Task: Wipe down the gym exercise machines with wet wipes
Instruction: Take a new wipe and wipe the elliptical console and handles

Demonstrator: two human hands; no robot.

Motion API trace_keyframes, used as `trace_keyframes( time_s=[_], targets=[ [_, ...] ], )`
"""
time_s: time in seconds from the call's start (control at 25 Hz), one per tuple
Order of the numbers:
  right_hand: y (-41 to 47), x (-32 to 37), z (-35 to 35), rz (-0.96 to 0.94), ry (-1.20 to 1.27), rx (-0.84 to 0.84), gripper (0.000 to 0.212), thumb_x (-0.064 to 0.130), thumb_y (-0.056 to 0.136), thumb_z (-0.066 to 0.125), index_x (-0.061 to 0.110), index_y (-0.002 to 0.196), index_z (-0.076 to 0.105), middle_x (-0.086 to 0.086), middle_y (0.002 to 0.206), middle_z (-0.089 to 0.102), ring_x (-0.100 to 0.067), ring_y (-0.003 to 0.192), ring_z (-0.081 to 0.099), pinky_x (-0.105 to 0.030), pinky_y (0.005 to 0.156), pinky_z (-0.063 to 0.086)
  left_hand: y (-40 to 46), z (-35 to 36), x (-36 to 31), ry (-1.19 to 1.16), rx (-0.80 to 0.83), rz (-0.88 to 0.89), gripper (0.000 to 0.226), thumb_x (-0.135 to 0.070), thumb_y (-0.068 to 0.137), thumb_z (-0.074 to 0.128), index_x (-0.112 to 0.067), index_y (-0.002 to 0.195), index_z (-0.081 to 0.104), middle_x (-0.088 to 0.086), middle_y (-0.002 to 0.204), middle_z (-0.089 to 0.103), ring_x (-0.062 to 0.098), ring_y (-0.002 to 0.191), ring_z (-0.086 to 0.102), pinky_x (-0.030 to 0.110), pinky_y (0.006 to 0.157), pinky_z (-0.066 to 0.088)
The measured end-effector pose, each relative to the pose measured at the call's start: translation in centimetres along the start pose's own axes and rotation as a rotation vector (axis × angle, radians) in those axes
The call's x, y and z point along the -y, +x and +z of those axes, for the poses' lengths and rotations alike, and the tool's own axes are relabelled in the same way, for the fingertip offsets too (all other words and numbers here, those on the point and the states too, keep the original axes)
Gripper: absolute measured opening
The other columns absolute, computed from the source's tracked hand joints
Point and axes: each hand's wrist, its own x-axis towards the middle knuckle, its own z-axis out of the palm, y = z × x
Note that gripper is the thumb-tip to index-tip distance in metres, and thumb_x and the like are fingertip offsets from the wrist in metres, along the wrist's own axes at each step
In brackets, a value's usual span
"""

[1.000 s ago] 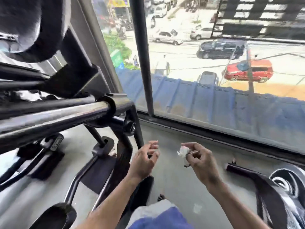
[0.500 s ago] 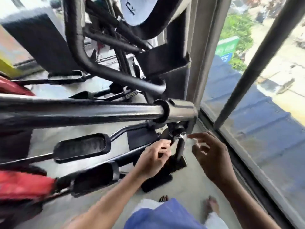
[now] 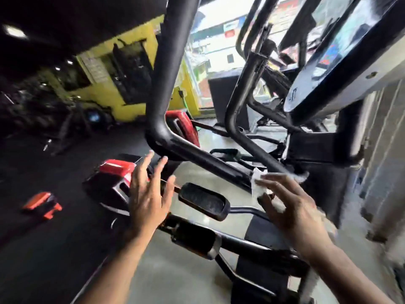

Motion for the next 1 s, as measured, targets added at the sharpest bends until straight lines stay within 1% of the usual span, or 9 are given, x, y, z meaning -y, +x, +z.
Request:
trace_keyframes(
  time_s=[0.08,0.16,0.28,0.44,0.52,0.6,0.76,0.92,1.0],
  targets=[
    [0.8,-0.9,1.2,-0.034,-0.007,0.033,0.027,0.010,0.097,0.065,0.024,0.119,0.074,0.013,0.127,0.063,-0.011,0.116,0.065,-0.019,0.098,0.048,4.8,-3.2,-1.1,0.054,-0.121,0.085,0.059,-0.029,0.103,0.057,0.001,0.152,0.043,0.028,0.161,0.031,0.043,0.151,0.033,0.050,0.124,0.029],
    [0.5,-2.1,1.7,-0.087,-0.025,0.058,0.030,0.018,0.097,0.061,0.024,0.124,0.073,0.014,0.134,0.062,-0.010,0.118,0.065,-0.019,0.096,0.050,8.2,-4.3,-2.1,0.082,-0.107,0.157,0.069,-0.034,0.105,0.049,0.005,0.158,0.027,0.031,0.165,0.021,0.042,0.156,0.021,0.050,0.128,0.020],
    [-0.2,-3.6,1.4,-0.174,-0.046,0.095,0.034,0.023,0.099,0.062,0.023,0.132,0.068,0.011,0.142,0.057,-0.011,0.123,0.063,-0.028,0.098,0.053,11.4,-4.4,-3.3,0.078,-0.068,0.201,0.072,-0.036,0.109,0.039,0.007,0.160,0.012,0.030,0.168,0.011,0.033,0.160,0.008,0.048,0.130,0.013],
    [0.6,-5.4,0.0,-0.171,0.003,0.134,0.030,0.018,0.095,0.070,0.032,0.122,0.072,0.024,0.133,0.059,-0.003,0.116,0.065,-0.021,0.090,0.053,15.8,-4.8,-3.9,0.233,-0.091,0.340,0.072,-0.041,0.111,0.036,0.006,0.159,0.011,0.026,0.168,0.008,0.027,0.159,-0.001,0.050,0.129,0.015],
    [1.3,-6.2,-0.4,-0.207,0.020,0.161,0.025,0.022,0.097,0.068,0.033,0.120,0.073,0.024,0.131,0.061,-0.002,0.113,0.066,-0.023,0.088,0.054,17.8,-4.9,-3.7,0.295,-0.085,0.411,0.074,-0.040,0.111,0.040,0.005,0.160,0.007,0.018,0.172,-0.006,0.025,0.160,-0.007,0.050,0.129,0.017],
    [1.8,-6.9,-0.2,-0.214,0.041,0.188,0.027,0.026,0.093,0.067,0.036,0.117,0.074,0.024,0.130,0.062,-0.004,0.107,0.069,-0.023,0.087,0.053,18.9,-5.4,-3.6,0.304,-0.082,0.476,0.078,-0.037,0.111,0.043,-0.001,0.162,-0.003,0.008,0.171,-0.023,0.024,0.160,-0.008,0.048,0.130,0.016],
    [3.0,-7.7,1.1,-0.264,0.157,0.254,0.045,0.003,0.086,0.079,0.034,0.118,0.073,0.021,0.133,0.060,0.003,0.111,0.066,-0.014,0.088,0.052,21.3,-6.5,-5.1,0.352,-0.065,0.602,0.077,-0.042,0.112,0.032,-0.011,0.162,-0.018,0.002,0.168,-0.031,0.022,0.159,-0.015,0.044,0.131,0.007],
    [6.8,-3.3,3.5,-0.330,0.301,0.238,0.031,0.018,0.093,0.066,0.032,0.120,0.068,0.020,0.127,0.059,-0.006,0.108,0.069,-0.028,0.079,0.058,22.3,-6.4,-6.0,0.396,-0.068,0.593,0.071,-0.045,0.111,0.020,-0.010,0.161,-0.017,0.002,0.168,-0.029,0.024,0.158,-0.017,0.049,0.130,0.007],
    [9.8,0.3,5.7,-0.408,0.334,0.188,0.029,0.014,0.092,0.070,0.031,0.116,0.066,0.015,0.123,0.060,-0.010,0.104,0.069,-0.031,0.072,0.059,22.0,-6.3,-6.0,0.408,-0.067,0.583,0.070,-0.043,0.112,0.020,-0.010,0.161,-0.017,0.002,0.168,-0.030,0.024,0.158,-0.019,0.049,0.130,0.006]
  ],
)
